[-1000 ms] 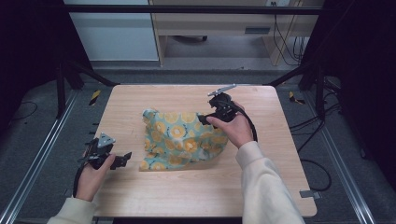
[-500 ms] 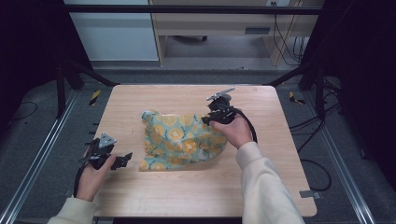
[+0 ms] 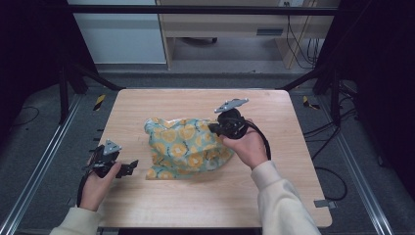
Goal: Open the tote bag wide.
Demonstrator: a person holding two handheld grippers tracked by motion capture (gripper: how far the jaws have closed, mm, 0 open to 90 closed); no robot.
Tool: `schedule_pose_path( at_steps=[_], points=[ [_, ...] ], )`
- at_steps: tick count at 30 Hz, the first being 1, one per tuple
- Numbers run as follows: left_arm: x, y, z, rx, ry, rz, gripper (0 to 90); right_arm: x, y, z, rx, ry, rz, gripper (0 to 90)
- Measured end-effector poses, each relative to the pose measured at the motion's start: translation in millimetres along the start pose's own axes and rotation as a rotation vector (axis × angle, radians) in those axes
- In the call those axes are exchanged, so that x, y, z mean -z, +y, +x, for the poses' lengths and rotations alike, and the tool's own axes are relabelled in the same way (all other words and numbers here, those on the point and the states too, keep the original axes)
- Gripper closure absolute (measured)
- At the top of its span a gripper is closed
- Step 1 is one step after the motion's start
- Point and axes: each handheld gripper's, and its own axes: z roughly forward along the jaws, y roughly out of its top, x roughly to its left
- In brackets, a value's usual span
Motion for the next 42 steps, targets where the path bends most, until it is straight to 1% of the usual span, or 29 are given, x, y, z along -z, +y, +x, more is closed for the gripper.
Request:
schedule_pose_path(
  at_steps=[1,2,3,4,7,8,9,10,12,13,14,17,18,19,20,22,25,26,27,29,34,35,36,37,38,39,40,41,42],
  points=[
    [0.1,0.0,0.1,0.000,0.001,0.002,6.4,8.9,-3.3,11.3,0.021,0.011,-0.028,90.0],
    [0.1,0.0,0.1,0.000,0.001,0.002,6.4,8.9,-3.3,11.3,0.021,0.011,-0.028,90.0],
    [0.2,-0.2,0.2,0.000,0.002,0.002,6.4,12.1,-4.7,15.6,0.031,0.017,-0.034,90.0],
    [0.7,-0.5,0.6,0.002,0.004,0.002,6.4,22.9,-10.3,29.5,0.051,0.036,-0.062,90.0],
    [0.8,-0.8,0.8,0.001,0.005,0.003,6.4,32.9,-16.7,42.3,0.072,0.053,-0.077,90.0],
    [0.6,-0.7,0.9,0.001,0.005,0.004,6.4,32.9,-16.7,42.3,0.072,0.053,-0.077,90.0],
    [0.4,-0.7,0.8,0.002,0.005,0.003,6.4,38.6,-21.5,49.6,0.080,0.068,-0.085,90.0],
    [0.3,-0.6,0.6,0.001,0.005,0.006,6.4,40.8,-24.2,53.0,0.082,0.074,-0.088,90.0],
    [0.1,-0.7,0.1,0.003,0.004,0.005,6.4,42.0,-27.4,56.3,0.082,0.081,-0.091,90.0],
    [0.3,-0.7,0.0,0.003,0.004,0.005,6.4,43.0,-35.2,63.1,0.087,0.095,-0.089,90.0],
    [0.4,-0.7,-0.1,0.004,0.002,0.004,6.4,43.0,-35.2,63.1,0.087,0.095,-0.089,90.0],
    [0.4,-0.8,0.2,0.003,0.003,0.003,6.4,42.0,-51.9,75.2,0.092,0.122,-0.087,90.0],
    [0.4,-0.8,0.2,0.003,0.003,0.003,6.4,42.0,-51.9,75.2,0.092,0.122,-0.087,90.0],
    [0.4,-0.7,0.2,0.003,0.003,0.004,6.4,39.4,-60.1,79.6,0.092,0.130,-0.077,90.0],
    [0.4,-0.7,0.2,0.003,0.003,0.004,6.4,39.4,-60.1,79.6,0.092,0.130,-0.077,90.0],
    [0.5,-0.8,-0.1,0.002,0.004,0.005,6.4,35.1,-70.9,84.3,0.088,0.146,-0.056,90.0],
    [0.8,-0.9,0.0,0.004,0.005,0.005,6.4,31.1,-79.1,86.3,0.088,0.154,-0.038,90.0],
    [1.1,-0.9,0.3,0.001,0.005,0.006,6.4,31.1,-79.1,86.3,0.088,0.154,-0.038,90.0],
    [0.7,-0.9,0.0,0.004,0.005,0.005,6.4,28.1,-85.1,86.2,0.076,0.153,-0.031,90.0],
    [-0.5,-1.1,-0.7,0.001,-0.001,0.012,6.7,25.9,-89.8,86.2,0.065,0.158,-0.026,90.0],
    [0.0,-1.1,-1.3,0.002,-0.007,0.014,7.7,20.1,-100.0,86.5,0.056,0.151,0.000,90.0],
    [0.5,-0.9,-1.0,0.001,-0.012,0.011,7.8,18.9,-102.4,86.5,0.054,0.152,0.006,90.0],
    [1.1,-0.3,-0.4,0.005,-0.034,-0.003,7.8,18.9,-102.4,86.5,0.054,0.152,0.006,90.0],
    [1.0,2.1,0.7,0.026,-0.092,-0.032,10.6,15.6,-107.6,87.0,0.054,0.147,0.017,90.0],
    [1.0,2.1,0.7,0.026,-0.092,-0.032,11.0,15.6,-107.6,87.0,0.054,0.147,0.017,90.0],
    [3.0,5.7,-1.1,0.013,-0.104,-0.043,11.1,12.6,-112.5,86.9,0.046,0.150,0.022,90.0],
    [3.0,5.7,-1.1,0.013,-0.104,-0.043,11.1,11.1,-114.7,86.6,0.048,0.146,0.023,90.0],
    [4.0,7.4,-3.2,0.005,-0.114,-0.051,11.1,11.1,-114.7,86.6,0.048,0.146,0.023,90.0],
    [5.6,9.0,-4.6,-0.005,-0.113,-0.054,11.0,9.8,-116.9,86.2,0.049,0.140,0.024,90.0]
  ],
)
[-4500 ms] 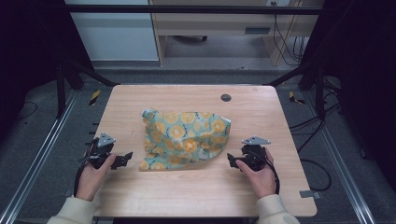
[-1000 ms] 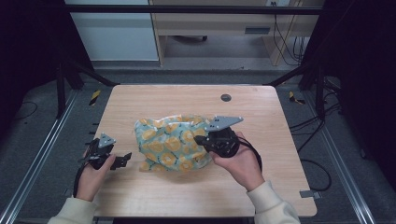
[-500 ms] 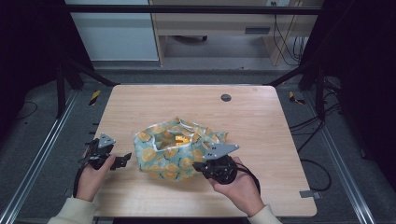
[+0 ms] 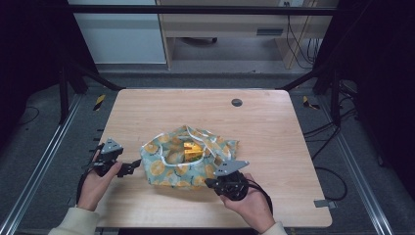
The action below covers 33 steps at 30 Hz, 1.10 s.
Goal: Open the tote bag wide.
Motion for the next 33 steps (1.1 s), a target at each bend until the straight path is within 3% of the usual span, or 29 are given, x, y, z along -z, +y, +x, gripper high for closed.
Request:
schedule_pose_path(
  at_steps=[5,11,15,17,18,21,25,27,28,32,33],
  points=[
    [12.8,13.9,-10.2,-0.005,0.020,-0.051,10.7,-6.0,-9.3,-4.2,-0.003,-0.012,-0.008,89.9],
    [30.8,33.9,-14.0,-0.028,0.017,-0.062,10.4,-10.8,-14.4,-1.1,0.013,-0.026,0.002,89.7],
    [38.6,59.6,-18.3,-0.086,-0.031,0.010,12.1,-17.8,-18.9,0.7,0.011,-0.024,0.023,89.5],
    [36.8,70.9,-22.0,-0.127,-0.038,0.045,16.7,-19.4,-19.8,0.4,0.010,-0.031,0.029,89.5],
    [36.8,70.9,-22.0,-0.127,-0.038,0.045,16.4,-19.5,-20.1,0.3,0.009,-0.034,0.031,89.4],
    [25.2,90.4,-29.9,-0.194,-0.074,0.112,17.5,-20.1,-21.4,0.6,0.010,-0.035,0.028,89.3],
    [11.4,102.5,-32.3,-0.212,-0.098,0.140,25.4,-19.7,-22.8,-0.1,0.008,-0.033,0.031,88.7],
    [1.0,109.4,-32.1,-0.212,-0.097,0.158,36.8,-17.3,-23.2,-1.9,0.006,-0.034,0.026,88.5],
    [-9.8,114.8,-33.7,-0.229,-0.108,0.189,37.8,-16.8,-23.6,-2.5,0.007,-0.037,0.027,88.4],
    [-22.3,120.8,-38.2,-0.251,-0.123,0.232,42.1,-15.5,-24.3,-3.5,0.009,-0.034,0.025,88.1],
    [-28.5,123.0,-42.1,-0.275,-0.129,0.257,43.7,-14.3,-24.4,-3.8,0.009,-0.037,0.024,87.9]
  ],
)
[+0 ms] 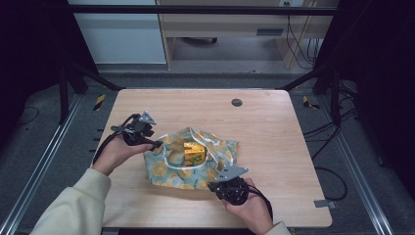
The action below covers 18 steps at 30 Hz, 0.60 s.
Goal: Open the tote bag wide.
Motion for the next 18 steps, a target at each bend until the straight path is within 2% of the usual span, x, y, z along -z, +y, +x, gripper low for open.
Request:
schedule_pose_path(
  at_steps=[3,4,5,6,7,8,9,10,11,16,17,18],
  points=[
    [-5.4,4.6,-1.9,-0.019,0.005,0.023,52.5,0.4,-0.2,0.1,0.000,0.002,-0.004,87.4],
    [-7.9,6.2,-2.5,-0.023,-0.004,0.034,52.5,0.9,-0.3,-0.2,0.002,0.004,-0.002,87.2],
    [-9.0,6.7,-2.7,-0.030,-0.007,0.039,63.1,2.4,-0.4,-0.8,-0.001,0.003,-0.002,87.1],
    [-9.7,7.3,-3.1,-0.041,-0.007,0.050,67.5,2.3,-0.7,-1.0,0.000,0.002,-0.003,87.0],
    [-9.4,7.5,-3.8,-0.050,-0.005,0.052,67.5,2.3,-0.7,-1.0,0.000,0.002,-0.003,87.0],
    [-8.1,7.5,-4.8,-0.065,-0.008,0.053,77.7,1.5,-1.2,-0.5,0.001,0.002,0.002,86.8],
    [-6.8,7.1,-6.3,-0.071,-0.018,0.049,77.7,1.5,-1.2,-0.5,0.001,0.002,0.002,86.8],
    [-2.2,6.0,-10.7,-0.081,-0.026,0.033,84.1,0.0,-1.3,0.2,0.002,0.003,0.007,86.6],
    [1.4,5.5,-13.3,-0.084,-0.020,0.013,85.5,-0.5,-1.2,0.5,0.006,0.003,0.015,86.6],
    [25.5,2.4,-27.6,-0.077,-0.030,-0.091,88.4,-3.0,-2.0,1.6,0.013,-0.001,0.026,86.4],
    [32.6,1.0,-32.4,-0.075,-0.047,-0.122,88.6,-3.1,-2.3,1.3,0.013,-0.004,0.028,86.4],
    [32.6,1.0,-32.4,-0.075,-0.047,-0.122,88.7,-3.1,-2.3,1.3,0.013,-0.004,0.028,86.4]
  ],
)
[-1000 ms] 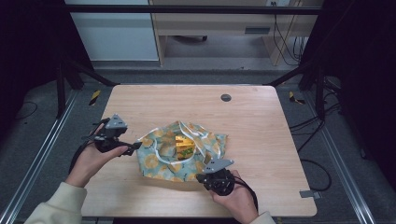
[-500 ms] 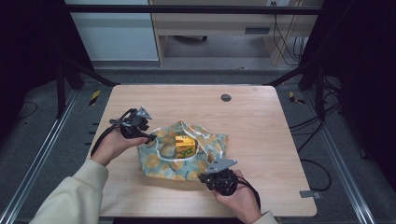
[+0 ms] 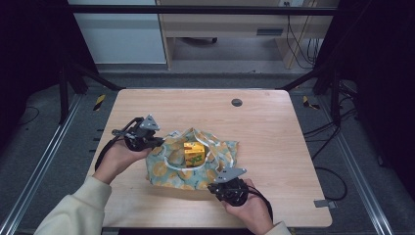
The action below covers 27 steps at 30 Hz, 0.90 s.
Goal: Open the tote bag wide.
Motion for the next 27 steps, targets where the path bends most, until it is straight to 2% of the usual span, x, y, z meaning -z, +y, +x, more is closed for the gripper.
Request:
schedule_pose_path(
  at_steps=[3,4,5,7,9,10,11,12,13,14,16,20,24,27],
  points=[
    [17.5,-1.7,-11.0,-0.016,-0.021,-0.053,88.9,-1.1,-1.3,-0.7,-0.007,-0.004,0.006,86.3],
    [28.5,-4.4,-17.8,-0.018,-0.033,-0.088,89.0,-1.9,-1.9,-1.1,-0.011,-0.004,0.008,86.1],
    [28.5,-4.4,-17.8,-0.018,-0.033,-0.088,89.1,-2.1,-2.2,-1.1,-0.013,-0.006,0.012,86.1],
    [37.3,-10.0,-24.8,-0.019,-0.065,-0.116,89.2,-2.6,-2.8,-1.7,-0.012,-0.011,0.019,85.9],
    [40.3,-16.7,-29.8,-0.016,-0.102,-0.124,89.2,-2.8,-3.0,-2.0,-0.011,-0.013,0.020,85.9],
    [40.0,-26.9,-35.0,-0.013,-0.138,-0.125,89.2,-3.0,-3.4,-2.3,-0.019,-0.016,0.024,85.8],
    [38.3,-32.9,-37.1,-0.010,-0.157,-0.121,89.2,-3.3,-3.8,-2.7,-0.020,-0.017,0.022,85.6],
    [35.9,-39.2,-38.6,-0.006,-0.174,-0.114,89.3,-3.3,-4.1,-3.4,-0.021,-0.017,0.024,85.5],
    [35.9,-39.2,-38.6,-0.006,-0.174,-0.114,89.3,-3.6,-4.4,-3.8,-0.028,-0.016,0.021,85.3],
    [29.7,-51.5,-41.7,-0.005,-0.192,-0.087,89.3,-3.5,-4.6,-4.5,-0.032,-0.020,0.027,84.9],
    [26.2,-57.1,-43.1,-0.003,-0.198,-0.074,89.3,-3.9,-5.0,-5.2,-0.036,-0.025,0.029,84.4],
    [11.7,-78.1,-42.4,-0.002,-0.183,-0.002,89.3,-4.7,-6.3,-8.9,-0.053,-0.036,0.029,83.8],
    [0.6,-91.0,-41.1,0.000,-0.143,0.043,89.4,-4.6,-7.2,-10.6,-0.062,-0.047,0.032,78.0],
    [-3.9,-97.7,-40.2,0.005,-0.110,0.052,89.3,-3.3,-7.4,-12.3,-0.070,-0.053,0.021,73.0]
  ],
)
